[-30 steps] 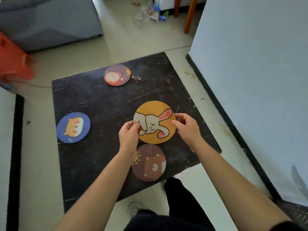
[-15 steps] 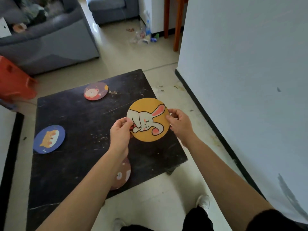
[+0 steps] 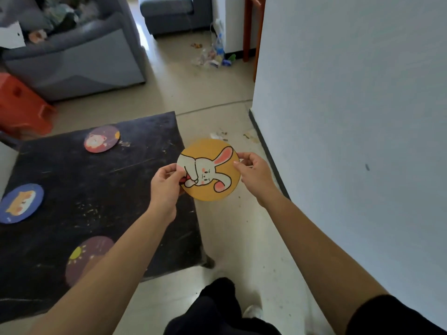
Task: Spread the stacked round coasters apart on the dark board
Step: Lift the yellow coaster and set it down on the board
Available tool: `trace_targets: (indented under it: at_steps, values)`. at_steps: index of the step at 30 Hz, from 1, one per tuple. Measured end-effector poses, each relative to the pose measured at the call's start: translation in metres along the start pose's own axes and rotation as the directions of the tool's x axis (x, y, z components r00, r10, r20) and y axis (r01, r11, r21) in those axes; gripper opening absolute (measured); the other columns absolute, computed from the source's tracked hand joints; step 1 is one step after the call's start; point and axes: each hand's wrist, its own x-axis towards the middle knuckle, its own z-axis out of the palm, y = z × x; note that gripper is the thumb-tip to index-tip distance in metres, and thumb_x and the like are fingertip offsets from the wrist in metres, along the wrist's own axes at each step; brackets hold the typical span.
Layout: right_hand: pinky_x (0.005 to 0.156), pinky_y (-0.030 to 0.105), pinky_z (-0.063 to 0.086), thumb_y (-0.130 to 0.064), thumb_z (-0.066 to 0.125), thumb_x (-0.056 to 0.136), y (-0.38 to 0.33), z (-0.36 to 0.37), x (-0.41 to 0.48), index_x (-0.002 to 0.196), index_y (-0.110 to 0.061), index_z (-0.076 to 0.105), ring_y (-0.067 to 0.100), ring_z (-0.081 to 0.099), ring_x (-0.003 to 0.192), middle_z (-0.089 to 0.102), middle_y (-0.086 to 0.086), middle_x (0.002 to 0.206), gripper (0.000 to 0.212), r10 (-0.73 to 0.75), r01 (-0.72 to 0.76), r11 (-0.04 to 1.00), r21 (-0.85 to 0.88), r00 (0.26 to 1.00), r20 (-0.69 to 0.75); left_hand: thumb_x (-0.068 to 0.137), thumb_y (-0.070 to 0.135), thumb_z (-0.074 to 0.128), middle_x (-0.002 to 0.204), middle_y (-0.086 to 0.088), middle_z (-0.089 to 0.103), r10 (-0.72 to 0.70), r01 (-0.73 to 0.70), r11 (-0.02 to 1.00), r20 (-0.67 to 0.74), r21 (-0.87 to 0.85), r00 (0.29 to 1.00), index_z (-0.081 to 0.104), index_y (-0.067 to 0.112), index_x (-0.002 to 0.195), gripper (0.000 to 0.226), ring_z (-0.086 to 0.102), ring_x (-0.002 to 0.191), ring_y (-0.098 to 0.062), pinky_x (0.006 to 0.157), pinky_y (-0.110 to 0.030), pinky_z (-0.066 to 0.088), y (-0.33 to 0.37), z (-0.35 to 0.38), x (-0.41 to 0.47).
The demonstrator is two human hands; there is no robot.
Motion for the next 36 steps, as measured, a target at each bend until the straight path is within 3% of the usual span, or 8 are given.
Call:
trace_targets:
  at_steps: [5,10,13,18,22,27,31,36]
  values:
    - [0.068,0.024,0.046,-0.025,0.061,0.095,-0.008,-0.005,0.062,0.112,-0.024,0.064,0.008,0.059,0.081,0.059,-0.008,0.085,0.017,0.003,-0.001,0.999,-0.039,0.998,0.065,0.092,0.014,0.060,0.102,-0.008,0.073,-0.014,0.011,0.997,-0.046,-0.079,0.999,0.063,0.013,0.112,0.020,0.070,0.088,-0.020,0.071,-0.035,0.058,0.005,0.033,0.047]
    - [0.068,0.023,0.046,-0.024,0.061,0.095,-0.026,0.001,0.157,0.110,-0.025,0.063,0.007,0.059,0.080,0.058,-0.008,0.083,0.015,-0.011,0.028,0.992,-0.120,0.990,0.142,0.091,0.015,0.060,0.094,-0.006,0.076,-0.058,0.039,0.983,-0.100,-0.181,0.993,0.064,0.017,0.104,0.014,0.072,0.077,-0.015,0.059,-0.028,0.056,0.008,0.065,0.127]
    - [0.066,0.022,0.046,-0.022,0.061,0.096,-0.047,0.016,0.220,0.110,-0.024,0.062,0.006,0.060,0.078,0.060,-0.007,0.083,0.015,0.003,0.029,0.986,-0.163,0.981,0.194,0.090,0.015,0.061,0.087,-0.003,0.076,-0.101,0.069,0.974,-0.140,-0.214,0.985,0.064,0.019,0.101,0.012,0.070,0.079,-0.020,0.070,-0.038,0.056,0.023,0.081,0.181]
    - [0.063,0.021,0.048,-0.021,0.061,0.095,-0.090,0.064,0.303,0.101,-0.028,0.063,0.005,0.061,0.074,0.064,-0.004,0.084,0.010,0.026,0.029,0.981,-0.191,0.960,0.280,0.093,0.017,0.062,0.097,-0.006,0.075,-0.103,0.044,0.969,-0.238,-0.244,0.966,0.063,0.017,0.106,0.013,0.071,0.078,-0.014,0.065,-0.030,0.059,0.063,0.073,0.248]
    - [0.050,0.010,0.046,-0.019,0.061,0.095,-0.114,0.128,0.339,0.097,-0.028,0.062,-0.009,0.064,0.060,0.068,-0.005,0.083,0.010,0.037,0.047,0.980,-0.192,0.909,0.415,0.093,0.018,0.062,0.097,-0.005,0.073,-0.113,0.001,0.961,-0.389,-0.277,0.914,0.062,0.018,0.104,0.012,0.069,0.082,-0.014,0.062,-0.028,0.057,0.082,0.036,0.271]
    - [0.052,0.015,0.050,-0.021,0.063,0.093,-0.112,0.223,0.353,0.103,-0.023,0.064,0.000,0.069,0.069,0.073,-0.004,0.088,0.010,0.126,0.078,0.959,-0.271,0.741,0.659,0.091,0.017,0.063,0.099,-0.006,0.073,-0.238,-0.013,0.924,-0.600,-0.383,0.764,0.063,0.016,0.107,0.016,0.068,0.088,-0.018,0.073,-0.037,0.056,0.062,-0.018,0.265]
    - [0.052,0.013,0.050,-0.025,0.067,0.090,-0.098,0.293,0.338,0.098,-0.029,0.066,0.000,0.071,0.071,0.075,-0.008,0.086,0.009,0.199,0.177,0.922,-0.343,0.545,0.815,0.087,0.018,0.066,0.086,0.000,0.072,-0.343,-0.045,0.897,-0.757,-0.440,0.557,0.064,0.018,0.102,0.015,0.065,0.075,-0.010,0.055,-0.024,0.048,0.030,-0.042,0.235]
    - [0.073,0.026,0.051,-0.022,0.062,0.091,-0.065,0.348,0.319,0.113,-0.024,0.069,0.009,0.064,0.095,0.070,-0.006,0.103,0.023,0.319,0.405,0.821,-0.403,0.261,0.911,0.088,0.017,0.067,0.095,-0.004,0.073,-0.481,-0.064,0.853,-0.827,-0.519,0.291,0.063,0.013,0.110,0.023,0.064,0.079,-0.013,0.057,-0.026,0.048,-0.009,-0.033,0.201]
